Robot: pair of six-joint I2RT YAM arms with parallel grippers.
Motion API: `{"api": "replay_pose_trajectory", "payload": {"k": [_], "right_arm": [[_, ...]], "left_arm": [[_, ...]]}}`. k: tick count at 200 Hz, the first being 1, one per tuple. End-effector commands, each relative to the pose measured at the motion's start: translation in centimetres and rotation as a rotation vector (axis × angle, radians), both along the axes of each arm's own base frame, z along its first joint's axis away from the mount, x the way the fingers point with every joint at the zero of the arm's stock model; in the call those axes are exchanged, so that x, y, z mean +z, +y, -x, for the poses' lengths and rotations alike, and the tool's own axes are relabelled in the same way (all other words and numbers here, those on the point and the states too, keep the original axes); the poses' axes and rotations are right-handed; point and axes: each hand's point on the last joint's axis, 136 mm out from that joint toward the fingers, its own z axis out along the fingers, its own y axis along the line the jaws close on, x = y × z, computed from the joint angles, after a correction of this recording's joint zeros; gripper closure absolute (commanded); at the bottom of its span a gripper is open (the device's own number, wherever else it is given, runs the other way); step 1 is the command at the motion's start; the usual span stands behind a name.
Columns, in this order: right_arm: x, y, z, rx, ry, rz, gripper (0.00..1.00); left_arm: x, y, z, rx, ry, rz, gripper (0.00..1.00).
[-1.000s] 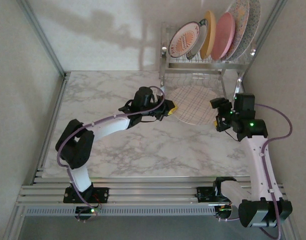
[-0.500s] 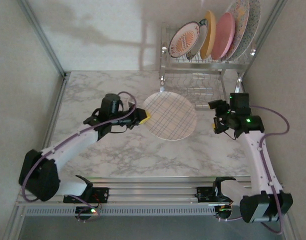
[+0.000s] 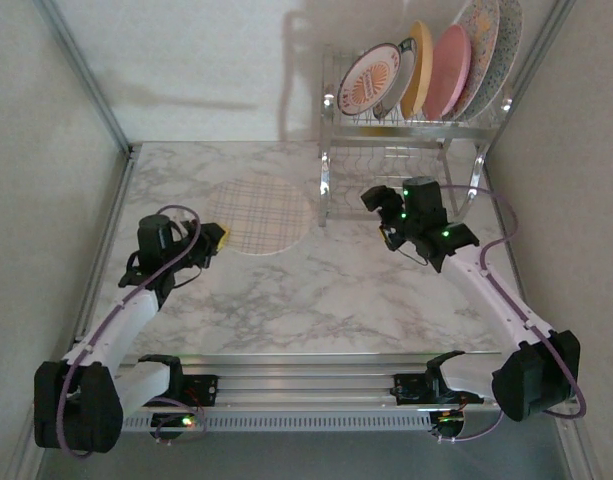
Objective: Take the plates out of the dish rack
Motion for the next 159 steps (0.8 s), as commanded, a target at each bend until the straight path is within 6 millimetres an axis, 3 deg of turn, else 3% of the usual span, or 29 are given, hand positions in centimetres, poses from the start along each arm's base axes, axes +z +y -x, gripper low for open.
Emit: {"api": "replay_pose_trajectory", "payload": {"k": [1, 23, 67, 110, 159], "right_arm": [[5.0, 3.5, -0.9, 0.236, -0.398, 0.088, 0.15], [6.0, 5.4, 1.7, 0.416, -0.567, 0.267, 0.12], [7.7, 5.4, 5.1, 0.497, -0.791, 0.465, 0.08], [9.0, 5.5, 5.8, 0.508, -0.843, 0.47, 0.08], [10.4, 6.4, 5.6, 0.539, -0.907, 0.524, 0.08]], "left_arm": [[2.8, 2.0, -3.3, 0.111, -0.167, 0.056, 1.0], [1.7, 2.8, -5.9, 0.15, -0.183, 0.049, 1.0], [-1.0, 4.2, -10.8, 0.204, -0.178, -0.006, 1.0], [-3.1, 4.5, -14.6, 0.192, -0.174, -0.026, 1.0], [-6.1, 5.1, -16.9, 0.187, -0.135, -0.039, 1.0]]}}
